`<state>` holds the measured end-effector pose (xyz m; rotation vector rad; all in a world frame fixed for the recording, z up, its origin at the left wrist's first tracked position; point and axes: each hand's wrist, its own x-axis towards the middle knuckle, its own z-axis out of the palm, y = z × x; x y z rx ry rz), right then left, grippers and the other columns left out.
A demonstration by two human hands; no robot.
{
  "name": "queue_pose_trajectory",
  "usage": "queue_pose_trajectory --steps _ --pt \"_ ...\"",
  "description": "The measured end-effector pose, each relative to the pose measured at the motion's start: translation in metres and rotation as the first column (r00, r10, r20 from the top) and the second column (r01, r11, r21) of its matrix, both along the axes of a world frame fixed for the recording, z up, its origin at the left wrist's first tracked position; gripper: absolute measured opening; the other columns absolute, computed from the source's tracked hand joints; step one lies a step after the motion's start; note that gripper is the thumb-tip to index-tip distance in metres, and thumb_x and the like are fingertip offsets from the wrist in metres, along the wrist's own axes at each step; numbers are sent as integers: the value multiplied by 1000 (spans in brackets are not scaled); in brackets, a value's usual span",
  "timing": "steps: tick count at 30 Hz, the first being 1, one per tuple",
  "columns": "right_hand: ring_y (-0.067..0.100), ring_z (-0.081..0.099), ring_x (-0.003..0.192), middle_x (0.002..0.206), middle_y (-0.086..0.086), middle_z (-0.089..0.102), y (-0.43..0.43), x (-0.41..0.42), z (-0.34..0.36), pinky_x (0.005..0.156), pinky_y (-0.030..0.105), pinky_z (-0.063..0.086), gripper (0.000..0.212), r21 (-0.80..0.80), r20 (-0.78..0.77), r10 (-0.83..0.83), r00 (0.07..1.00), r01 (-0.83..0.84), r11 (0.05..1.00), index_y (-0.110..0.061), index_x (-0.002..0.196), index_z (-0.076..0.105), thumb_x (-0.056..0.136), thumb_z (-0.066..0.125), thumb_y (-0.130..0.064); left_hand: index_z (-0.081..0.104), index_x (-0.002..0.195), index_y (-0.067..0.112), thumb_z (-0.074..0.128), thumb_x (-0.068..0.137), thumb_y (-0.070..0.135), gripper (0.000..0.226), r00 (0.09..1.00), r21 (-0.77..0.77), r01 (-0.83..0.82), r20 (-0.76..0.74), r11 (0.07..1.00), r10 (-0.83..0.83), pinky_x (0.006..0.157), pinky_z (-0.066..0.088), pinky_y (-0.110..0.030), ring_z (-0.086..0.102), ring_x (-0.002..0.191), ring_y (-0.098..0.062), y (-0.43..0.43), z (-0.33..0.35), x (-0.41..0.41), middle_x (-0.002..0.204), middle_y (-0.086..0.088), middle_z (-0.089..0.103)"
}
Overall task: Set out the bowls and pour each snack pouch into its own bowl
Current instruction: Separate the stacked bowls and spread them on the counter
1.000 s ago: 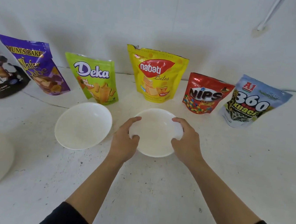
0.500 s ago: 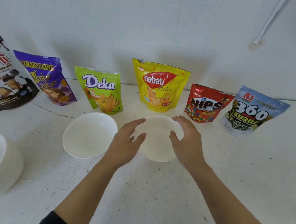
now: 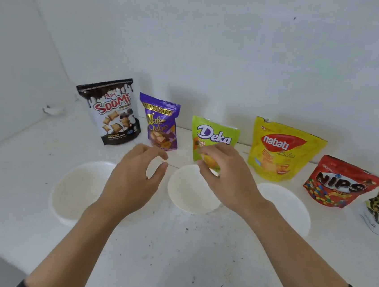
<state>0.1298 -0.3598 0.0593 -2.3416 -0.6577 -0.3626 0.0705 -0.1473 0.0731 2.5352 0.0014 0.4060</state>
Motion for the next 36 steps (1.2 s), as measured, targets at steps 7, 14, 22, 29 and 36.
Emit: queue_pose_trajectory --steps 7,14,22,29,36 --pt "19 53 114 118 -1 62 112 -14 -6 89 38 51 27 -55 -1 186 982 -186 981 -21 124 67 100 60 -32 68 112 30 63 96 30 16 974 137 -223 62 965 216 80 50 -35 57 107 -20 109 -16 -49 116 5 62" --pt "20 41 130 137 0 48 181 -22 -37 99 39 48 29 -106 -113 216 970 -228 968 -27 124 67 101 54 -41 70 115 29 74 88 24 27 946 181 -296 -79 938 314 84 55 -44 53 120 -28 179 -57 -69 129 -2 55" --pt "16 41 133 150 -4 34 214 -25 -71 93 21 40 36 -88 -416 131 900 -184 979 -29 138 52 104 49 -40 62 113 41 63 93 15 33 932 -239 -305 -276 922 237 79 49 -15 58 96 4 198 -86 -60 117 11 57" --pt "14 50 108 131 1 46 217 -25 -71 87 21 45 48 -65 -450 -30 892 1 998 -25 138 52 96 55 -2 63 117 37 68 89 10 39 928 -230 -319 -273 919 254 72 38 -7 56 100 -10 201 -90 -51 116 10 52" --pt "17 55 101 112 0 53 217 -23 -63 83 32 54 51 -130 -389 -88 917 40 991 -29 139 50 96 52 -2 60 135 26 60 90 4 50 946 -191 -241 -266 952 187 72 40 -9 57 94 -5 201 -87 -47 115 13 47"
